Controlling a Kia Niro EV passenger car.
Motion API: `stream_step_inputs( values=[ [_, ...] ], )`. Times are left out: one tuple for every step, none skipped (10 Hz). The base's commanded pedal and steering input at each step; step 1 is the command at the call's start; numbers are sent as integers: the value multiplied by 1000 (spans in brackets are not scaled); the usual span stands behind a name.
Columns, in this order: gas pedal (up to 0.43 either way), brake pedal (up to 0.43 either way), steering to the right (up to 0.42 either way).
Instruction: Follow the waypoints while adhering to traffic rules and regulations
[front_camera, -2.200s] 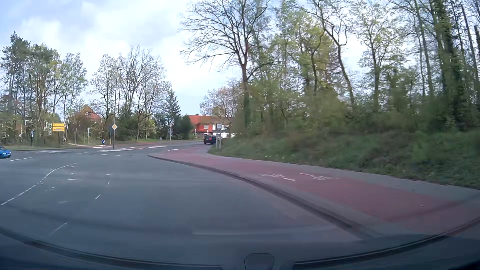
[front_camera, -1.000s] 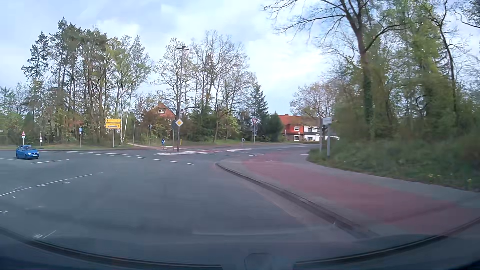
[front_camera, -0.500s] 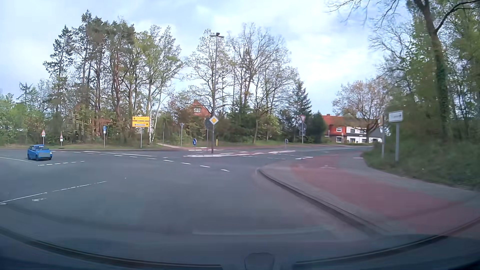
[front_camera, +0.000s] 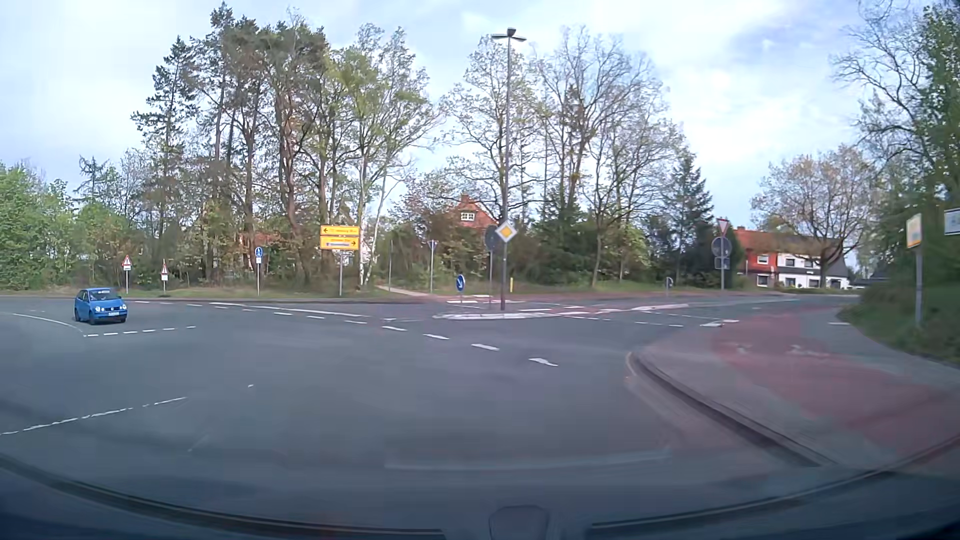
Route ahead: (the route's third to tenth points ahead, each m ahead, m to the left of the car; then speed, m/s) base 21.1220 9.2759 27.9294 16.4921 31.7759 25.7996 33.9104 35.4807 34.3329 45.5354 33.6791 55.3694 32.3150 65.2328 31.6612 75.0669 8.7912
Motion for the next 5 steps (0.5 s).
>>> stream_step_inputs(
  values=[
    [28,0,-126],
    [28,0,-125],
    [28,0,-125],
    [28,0,-125],
    [28,0,-125]
  ],
)
